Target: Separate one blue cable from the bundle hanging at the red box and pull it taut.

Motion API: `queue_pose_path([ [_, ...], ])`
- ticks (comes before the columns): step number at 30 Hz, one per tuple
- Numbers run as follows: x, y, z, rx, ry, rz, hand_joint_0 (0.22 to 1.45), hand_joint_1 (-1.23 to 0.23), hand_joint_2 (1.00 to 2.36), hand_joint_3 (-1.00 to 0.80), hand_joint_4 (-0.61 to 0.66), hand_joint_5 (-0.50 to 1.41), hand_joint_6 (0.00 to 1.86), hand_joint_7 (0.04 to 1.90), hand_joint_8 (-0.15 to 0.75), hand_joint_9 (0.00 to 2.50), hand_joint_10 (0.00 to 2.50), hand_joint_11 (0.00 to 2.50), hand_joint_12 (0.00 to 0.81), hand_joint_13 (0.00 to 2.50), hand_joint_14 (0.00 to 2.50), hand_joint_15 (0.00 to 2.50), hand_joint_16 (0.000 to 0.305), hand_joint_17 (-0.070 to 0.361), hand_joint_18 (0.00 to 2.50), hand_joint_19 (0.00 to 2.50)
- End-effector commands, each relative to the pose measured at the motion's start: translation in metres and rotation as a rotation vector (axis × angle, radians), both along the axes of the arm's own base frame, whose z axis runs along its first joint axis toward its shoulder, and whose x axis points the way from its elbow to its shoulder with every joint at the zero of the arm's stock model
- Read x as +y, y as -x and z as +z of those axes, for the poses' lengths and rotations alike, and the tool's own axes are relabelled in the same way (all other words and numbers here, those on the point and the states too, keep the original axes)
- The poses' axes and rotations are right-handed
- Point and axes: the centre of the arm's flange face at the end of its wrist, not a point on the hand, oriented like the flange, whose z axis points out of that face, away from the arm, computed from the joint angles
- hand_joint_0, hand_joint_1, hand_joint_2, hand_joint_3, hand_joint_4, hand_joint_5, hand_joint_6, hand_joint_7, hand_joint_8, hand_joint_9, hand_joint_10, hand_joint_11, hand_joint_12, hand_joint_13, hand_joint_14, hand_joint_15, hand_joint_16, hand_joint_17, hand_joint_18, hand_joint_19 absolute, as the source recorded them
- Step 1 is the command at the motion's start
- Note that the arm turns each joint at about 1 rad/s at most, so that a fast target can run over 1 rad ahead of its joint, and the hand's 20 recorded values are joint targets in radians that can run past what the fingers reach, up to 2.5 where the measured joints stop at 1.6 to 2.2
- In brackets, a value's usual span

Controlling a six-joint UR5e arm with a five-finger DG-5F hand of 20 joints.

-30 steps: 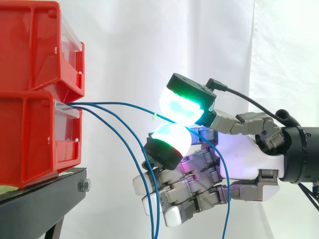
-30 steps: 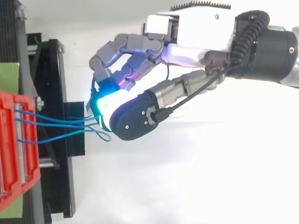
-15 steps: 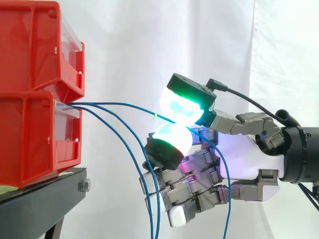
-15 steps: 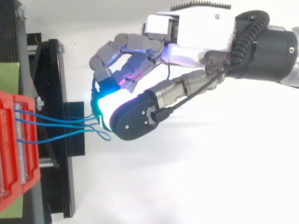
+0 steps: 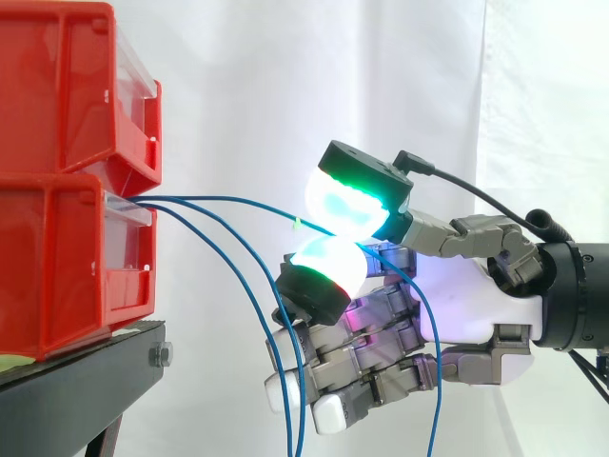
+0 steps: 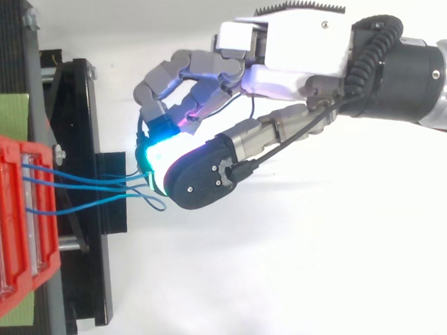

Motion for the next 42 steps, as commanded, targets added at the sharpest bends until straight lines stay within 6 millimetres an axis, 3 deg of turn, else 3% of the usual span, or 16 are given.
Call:
queue_pose_path([
  [1,-0.0004,0.0,0.0,0.0,0.0,-0.001,0.73,-0.64,1.01,-0.38,0.03,-0.24,0.97,1.41,0.394,0.73,0.02,0.53,0.326,0.67,0.01,0.26,0.036,0.082,0.57,0.56],
  [12,-0.0004,0.0,0.0,0.0,0.0,-0.001,0.72,-0.63,1.01,-0.35,0.04,-0.24,0.97,1.4,0.311,0.55,0.01,0.27,0.216,0.58,0.01,0.19,0.033,0.074,0.6,0.59],
  [16,0.0008,-0.0001,0.0,0.0,0.0,0.001,0.72,-0.62,1.01,-0.35,0.04,-0.24,0.97,1.39,0.295,0.56,0.01,0.4,0.195,0.62,0.01,0.31,0.032,0.072,0.61,0.6],
  [26,0.0008,-0.0001,0.0,0.0,0.0,0.001,0.72,-0.6,1.02,-0.35,0.04,-0.25,0.98,1.37,0.302,0.65,0.02,0.87,0.229,0.86,0.03,1.08,0.031,0.069,0.63,0.76],
  [32,0.0008,-0.0001,0.0,0.0,0.0,0.001,0.73,-0.6,1.02,-0.35,0.04,-0.25,0.98,1.36,0.306,0.67,0.01,0.91,0.212,1.02,0.01,1.49,0.03,0.067,0.76,1.04],
  [34,0.0008,-0.0002,-0.0011,0.001,0.0,0.001,0.73,-0.6,1.02,-0.35,0.04,-0.25,0.98,1.35,0.306,0.67,0.01,0.91,0.203,1.03,0.13,1.59,0.03,0.067,0.82,1.18],
  [37,-0.0004,0.0,0.0,0.0,0.0,-0.001,0.73,-0.6,1.02,-0.35,0.04,-0.25,0.98,1.34,0.311,0.72,0.01,1.04,0.209,0.97,0.68,1.48,0.029,0.066,0.87,1.26],
  [39,-0.0004,0.0,0.0,0.0,0.0,-0.001,0.73,-0.6,1.02,-0.35,0.05,-0.25,0.98,1.33,0.293,0.81,0.04,1.35,0.221,0.92,1.05,1.39,0.029,0.065,0.88,1.26],
  [40,0.0008,-0.0001,0.0,0.0,0.0,0.001,0.73,-0.6,1.02,-0.35,0.05,-0.25,0.98,1.33,0.286,0.8,0.15,1.34,0.223,0.92,1.05,1.4,0.028,0.064,0.88,1.27],
  [42,0.0008,-0.0001,0.0,0.0,0.0,0.001,0.73,-0.6,1.02,-0.35,0.05,-0.25,0.98,1.32,0.265,0.77,0.77,1.22,0.233,0.88,1.27,1.38,0.028,0.063,0.88,1.27],
])
